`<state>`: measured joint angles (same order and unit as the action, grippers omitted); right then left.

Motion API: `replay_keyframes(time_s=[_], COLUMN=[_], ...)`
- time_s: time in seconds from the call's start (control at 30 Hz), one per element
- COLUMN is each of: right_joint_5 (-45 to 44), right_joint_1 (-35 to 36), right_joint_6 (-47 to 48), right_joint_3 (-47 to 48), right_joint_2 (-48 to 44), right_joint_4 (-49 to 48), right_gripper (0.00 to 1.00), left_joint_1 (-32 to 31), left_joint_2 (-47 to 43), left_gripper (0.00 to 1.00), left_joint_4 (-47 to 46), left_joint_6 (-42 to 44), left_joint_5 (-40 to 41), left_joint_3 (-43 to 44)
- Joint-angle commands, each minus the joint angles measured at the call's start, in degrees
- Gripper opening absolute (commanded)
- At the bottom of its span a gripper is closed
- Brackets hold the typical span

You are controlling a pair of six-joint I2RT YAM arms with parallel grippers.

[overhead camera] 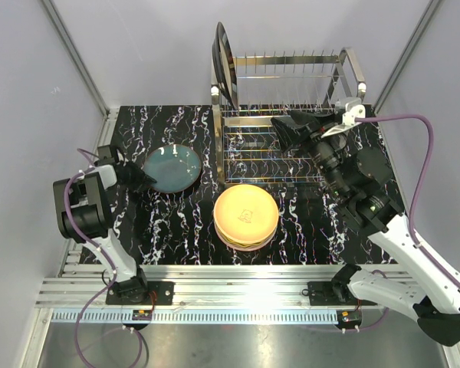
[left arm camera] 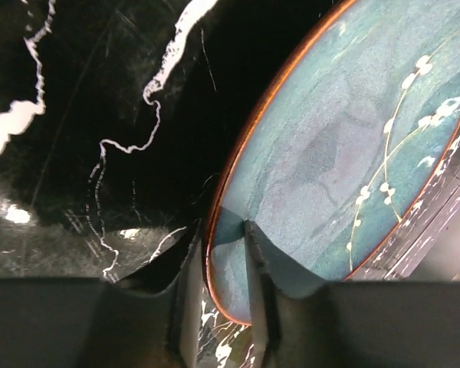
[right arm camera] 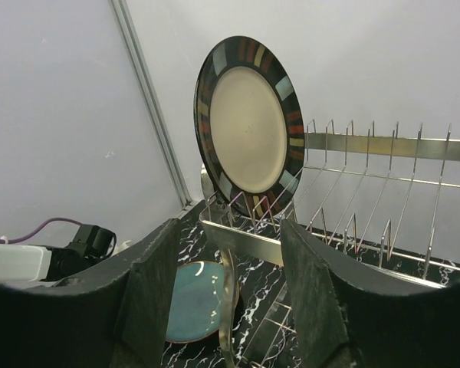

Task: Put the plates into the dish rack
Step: Grab a plate with the left arm

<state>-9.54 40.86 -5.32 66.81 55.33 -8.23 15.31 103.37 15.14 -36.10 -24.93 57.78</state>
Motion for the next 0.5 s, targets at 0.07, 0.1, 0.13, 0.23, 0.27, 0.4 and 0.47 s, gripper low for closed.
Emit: replay_keyframes(time_s=[0.07,0.1,0.13,0.23,0.27,0.4,0.47], right_joint_5=[0.57,1.1,2.06,5.04,5.75,9.27,9.36], right_joint_1=[-0.26,-0.26,-0.26,-0.17,-0.17,-0.08,0.01], right_joint_6=[-2.23,-2.58,-3.46,-4.78,-5.13,-5.76,-5.75], right_joint_3=[-0.97,-1.24,-1.94,-3.17,-4.48,-6.95,-6.78], right_joint_2=[-2.33,-2.51,-2.94,-4.35,-4.88,-6.64,-6.29], right_joint_4=[0.41,0.67,0.93,1.55,1.29,1.11,3.65], right_gripper=[0.58,0.57,0.57,0.56,0.56,0.56,0.56], left_joint_1=[-0.81,-0.81,-0.9,-0.9,-0.98,-1.07,-1.25], left_joint_2=[-2.03,-2.3,-3.17,-4.58,-5.63,-9.5,-12.31], left_gripper=[0.17,0.13,0.1,0.0,0.0,0.0,0.0], left_joint_4=[-0.02,0.07,0.42,1.3,1.82,2.35,2.53], left_joint_6=[1.12,1.29,1.29,1.21,1.29,1.29,1.38], left_joint_5=[1.55,1.9,2.51,3.83,4.1,5.41,6.38], left_joint_3=[0.76,0.84,0.93,1.28,1.37,1.2,0.93])
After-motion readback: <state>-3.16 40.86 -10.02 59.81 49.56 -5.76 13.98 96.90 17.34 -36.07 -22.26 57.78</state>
